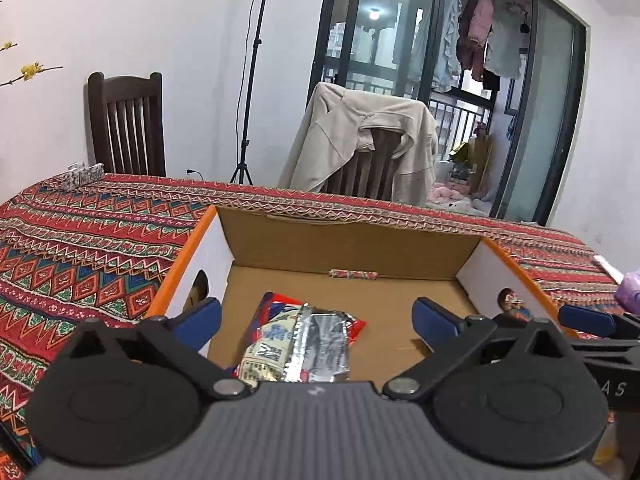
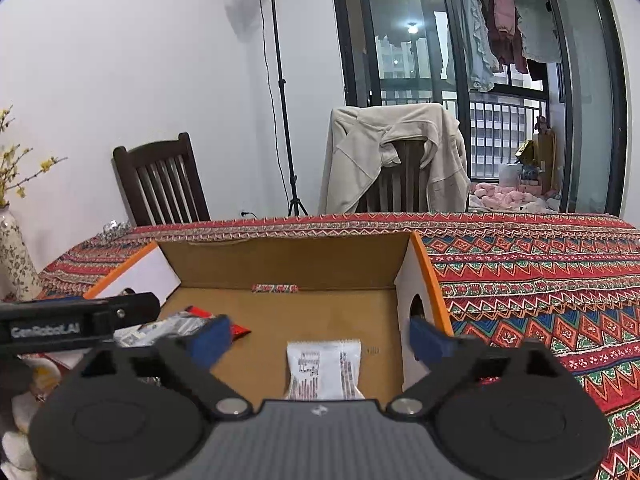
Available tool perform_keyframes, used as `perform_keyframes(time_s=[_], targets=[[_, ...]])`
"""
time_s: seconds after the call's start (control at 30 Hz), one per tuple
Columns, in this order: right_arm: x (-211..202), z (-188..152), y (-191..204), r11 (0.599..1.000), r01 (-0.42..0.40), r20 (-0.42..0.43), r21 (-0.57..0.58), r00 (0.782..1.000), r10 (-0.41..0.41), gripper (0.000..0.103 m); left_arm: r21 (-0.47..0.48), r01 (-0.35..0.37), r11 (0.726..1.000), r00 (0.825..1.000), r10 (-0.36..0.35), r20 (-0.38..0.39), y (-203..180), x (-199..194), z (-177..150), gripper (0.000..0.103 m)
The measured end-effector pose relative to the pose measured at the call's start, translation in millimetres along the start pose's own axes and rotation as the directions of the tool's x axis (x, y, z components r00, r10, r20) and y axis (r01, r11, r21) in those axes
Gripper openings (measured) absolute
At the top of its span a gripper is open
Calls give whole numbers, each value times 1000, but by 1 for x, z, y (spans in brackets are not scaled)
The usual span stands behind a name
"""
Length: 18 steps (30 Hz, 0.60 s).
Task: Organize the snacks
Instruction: 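Withdraw both grippers from the box back to the snack pile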
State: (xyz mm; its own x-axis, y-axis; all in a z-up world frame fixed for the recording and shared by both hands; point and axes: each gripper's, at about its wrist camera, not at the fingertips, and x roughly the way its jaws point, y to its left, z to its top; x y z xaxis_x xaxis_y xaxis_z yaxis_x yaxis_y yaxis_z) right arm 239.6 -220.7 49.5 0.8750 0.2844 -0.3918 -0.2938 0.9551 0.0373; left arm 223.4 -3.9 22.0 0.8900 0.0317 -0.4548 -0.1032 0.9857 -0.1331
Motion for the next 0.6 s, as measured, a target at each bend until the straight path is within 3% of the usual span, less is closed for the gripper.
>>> perform_keyframes(time_s=[0.33, 0.6], targets=[[-40, 17, 11, 999, 26, 83, -24, 996, -24, 103, -19, 1, 1000, 995, 1, 97, -1, -49, 26, 103], [-86, 13, 22, 997, 38, 110, -66, 993, -30, 103, -12, -3, 1000, 993, 5, 121, 8, -92, 18, 103]])
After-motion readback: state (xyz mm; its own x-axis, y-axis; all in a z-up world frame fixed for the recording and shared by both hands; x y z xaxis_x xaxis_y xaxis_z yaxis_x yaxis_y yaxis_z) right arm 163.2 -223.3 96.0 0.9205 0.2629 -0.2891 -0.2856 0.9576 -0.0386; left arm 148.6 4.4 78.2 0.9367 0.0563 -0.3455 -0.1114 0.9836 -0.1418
